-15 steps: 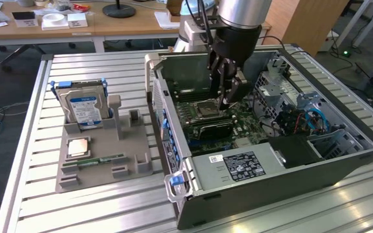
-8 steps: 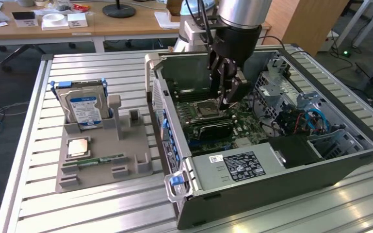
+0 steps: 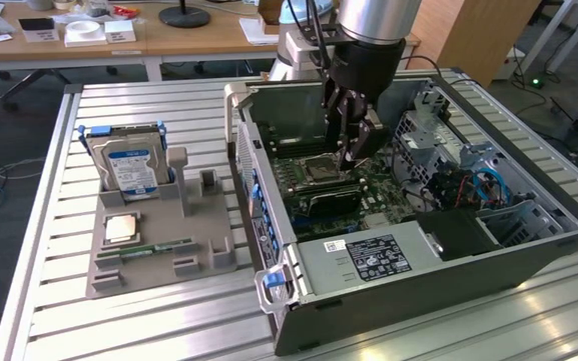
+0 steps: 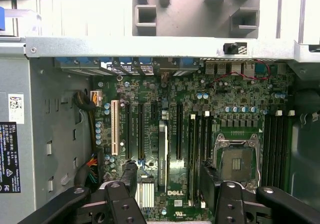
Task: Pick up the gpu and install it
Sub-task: 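Insert the gpu into the slot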
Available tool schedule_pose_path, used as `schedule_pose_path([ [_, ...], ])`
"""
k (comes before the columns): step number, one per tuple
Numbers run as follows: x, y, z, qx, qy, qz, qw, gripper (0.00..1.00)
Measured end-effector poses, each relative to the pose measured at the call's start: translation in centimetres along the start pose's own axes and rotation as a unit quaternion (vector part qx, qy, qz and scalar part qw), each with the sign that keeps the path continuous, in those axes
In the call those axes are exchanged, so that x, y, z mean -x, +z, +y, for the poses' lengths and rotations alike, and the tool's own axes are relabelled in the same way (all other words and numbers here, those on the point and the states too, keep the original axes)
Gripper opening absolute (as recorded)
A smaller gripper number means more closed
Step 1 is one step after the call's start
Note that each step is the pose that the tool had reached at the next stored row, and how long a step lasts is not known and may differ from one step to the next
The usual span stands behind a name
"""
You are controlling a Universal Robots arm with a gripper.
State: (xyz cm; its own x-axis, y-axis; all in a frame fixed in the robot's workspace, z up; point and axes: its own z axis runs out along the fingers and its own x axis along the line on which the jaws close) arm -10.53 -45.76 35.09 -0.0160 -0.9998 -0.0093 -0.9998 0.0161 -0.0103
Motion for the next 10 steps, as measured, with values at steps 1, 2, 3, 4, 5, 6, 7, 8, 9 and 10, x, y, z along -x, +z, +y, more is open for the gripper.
schedule_pose_path([
  [1,0.0,0.0,0.0,0.0,0.0,0.0,1.0,0.63],
  [2,0.0,0.0,0.0,0.0,0.0,0.0,1.0,0.63],
  [3,0.0,0.0,0.0,0.0,0.0,0.0,1.0,0.63],
  [4,0.0,0.0,0.0,0.0,0.0,0.0,1.0,0.63],
  [5,0.0,0.0,0.0,0.0,0.0,0.0,1.0,0.63],
  [6,0.0,0.0,0.0,0.0,0.0,0.0,1.0,0.62],
  [7,0.0,0.0,0.0,0.0,0.0,0.0,1.0,0.55],
  [8,0.0,0.0,0.0,0.0,0.0,0.0,1.0,0.55],
  [9,0.0,0.0,0.0,0.0,0.0,0.0,1.0,0.49],
  [10,0.0,0.0,0.0,0.0,0.0,0.0,1.0,0.44],
])
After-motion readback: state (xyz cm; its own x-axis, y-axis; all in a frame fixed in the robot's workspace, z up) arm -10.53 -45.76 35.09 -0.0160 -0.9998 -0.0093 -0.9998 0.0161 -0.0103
